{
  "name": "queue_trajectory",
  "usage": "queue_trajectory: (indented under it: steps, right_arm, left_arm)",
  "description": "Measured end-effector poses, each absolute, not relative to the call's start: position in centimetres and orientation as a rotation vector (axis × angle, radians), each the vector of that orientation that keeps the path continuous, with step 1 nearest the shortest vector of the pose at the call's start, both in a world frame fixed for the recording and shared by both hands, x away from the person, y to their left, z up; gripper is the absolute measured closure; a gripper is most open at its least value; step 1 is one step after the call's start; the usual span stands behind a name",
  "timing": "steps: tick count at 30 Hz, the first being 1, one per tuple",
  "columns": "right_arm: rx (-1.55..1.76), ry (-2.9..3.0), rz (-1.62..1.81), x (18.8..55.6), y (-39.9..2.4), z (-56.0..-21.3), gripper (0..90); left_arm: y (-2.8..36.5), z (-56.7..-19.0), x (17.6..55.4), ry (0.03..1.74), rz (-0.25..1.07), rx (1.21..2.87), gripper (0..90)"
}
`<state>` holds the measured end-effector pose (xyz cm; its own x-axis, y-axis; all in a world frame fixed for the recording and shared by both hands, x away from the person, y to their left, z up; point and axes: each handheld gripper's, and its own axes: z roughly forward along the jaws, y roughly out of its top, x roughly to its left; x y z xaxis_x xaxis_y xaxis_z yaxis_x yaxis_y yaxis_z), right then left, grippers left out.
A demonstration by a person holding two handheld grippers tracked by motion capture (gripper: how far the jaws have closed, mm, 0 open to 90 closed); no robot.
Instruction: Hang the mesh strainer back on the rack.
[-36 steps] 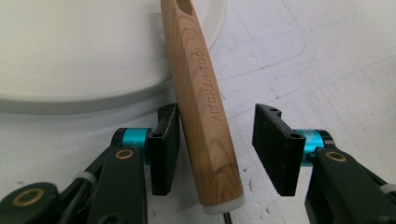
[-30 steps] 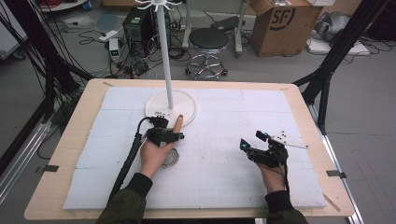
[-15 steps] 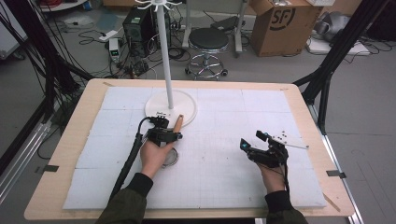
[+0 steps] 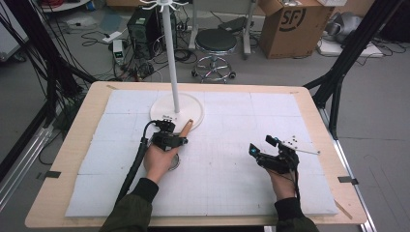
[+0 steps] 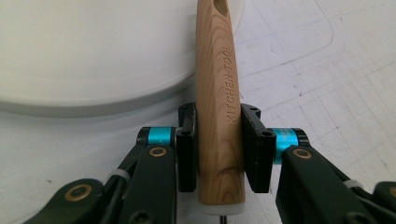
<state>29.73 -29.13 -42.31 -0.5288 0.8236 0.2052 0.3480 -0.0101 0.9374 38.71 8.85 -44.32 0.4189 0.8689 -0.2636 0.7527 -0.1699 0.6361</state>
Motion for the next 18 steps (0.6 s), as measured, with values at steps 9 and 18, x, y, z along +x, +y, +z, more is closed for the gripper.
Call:
queue_trajectory:
  steps: [9, 18]
  right_arm:
    - [1.218, 1.862, 1.549, 29.77, -29.17, -42.45, 16.8]
    - [1.212, 1.854, 1.556, 29.66, -29.26, -42.43, 17.6]
  left_arm:
    - [8.93, -44.15, 38.95, 1.321, 0.2, 2.012, 70.8]
    - [9.2, -44.09, 38.95, 1.285, 0.19, 2.032, 70.9]
